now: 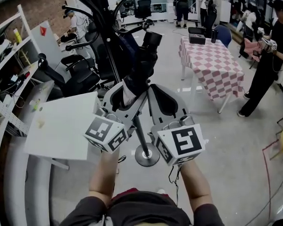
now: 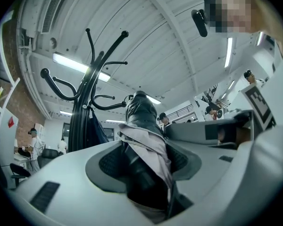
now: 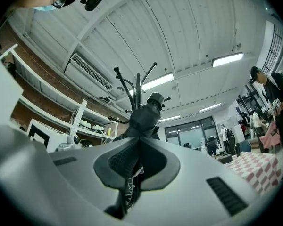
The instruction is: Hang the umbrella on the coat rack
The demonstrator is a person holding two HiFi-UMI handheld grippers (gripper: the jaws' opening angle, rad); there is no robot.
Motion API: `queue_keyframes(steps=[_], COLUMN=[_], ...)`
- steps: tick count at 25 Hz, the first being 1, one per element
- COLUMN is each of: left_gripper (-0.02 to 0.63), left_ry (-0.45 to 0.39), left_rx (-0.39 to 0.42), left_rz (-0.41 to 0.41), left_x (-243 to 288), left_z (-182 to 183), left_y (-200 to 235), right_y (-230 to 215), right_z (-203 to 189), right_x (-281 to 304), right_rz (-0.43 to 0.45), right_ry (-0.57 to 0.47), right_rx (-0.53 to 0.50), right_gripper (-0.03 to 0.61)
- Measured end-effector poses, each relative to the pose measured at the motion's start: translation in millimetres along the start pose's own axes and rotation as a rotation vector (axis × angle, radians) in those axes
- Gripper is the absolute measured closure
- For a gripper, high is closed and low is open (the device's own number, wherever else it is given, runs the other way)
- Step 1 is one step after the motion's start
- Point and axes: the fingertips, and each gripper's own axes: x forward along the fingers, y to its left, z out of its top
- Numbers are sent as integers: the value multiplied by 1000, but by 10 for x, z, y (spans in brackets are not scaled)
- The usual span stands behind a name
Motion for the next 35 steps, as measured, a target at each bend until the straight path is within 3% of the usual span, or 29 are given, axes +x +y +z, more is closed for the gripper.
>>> queue_keyframes(steps=[10, 35], left_gripper=[382, 382], left_ry=[46, 148], left_rx=[-20, -38], left_rz=[38, 63], left_x=[-29, -56], left_z=[-102, -355], left_y=[59, 104], right_y=[53, 130], right_z=[-107, -331], right_x=[44, 110], right_rz=[51, 73], right_ry=[23, 67], right_rx=[24, 53], right_gripper=[561, 561])
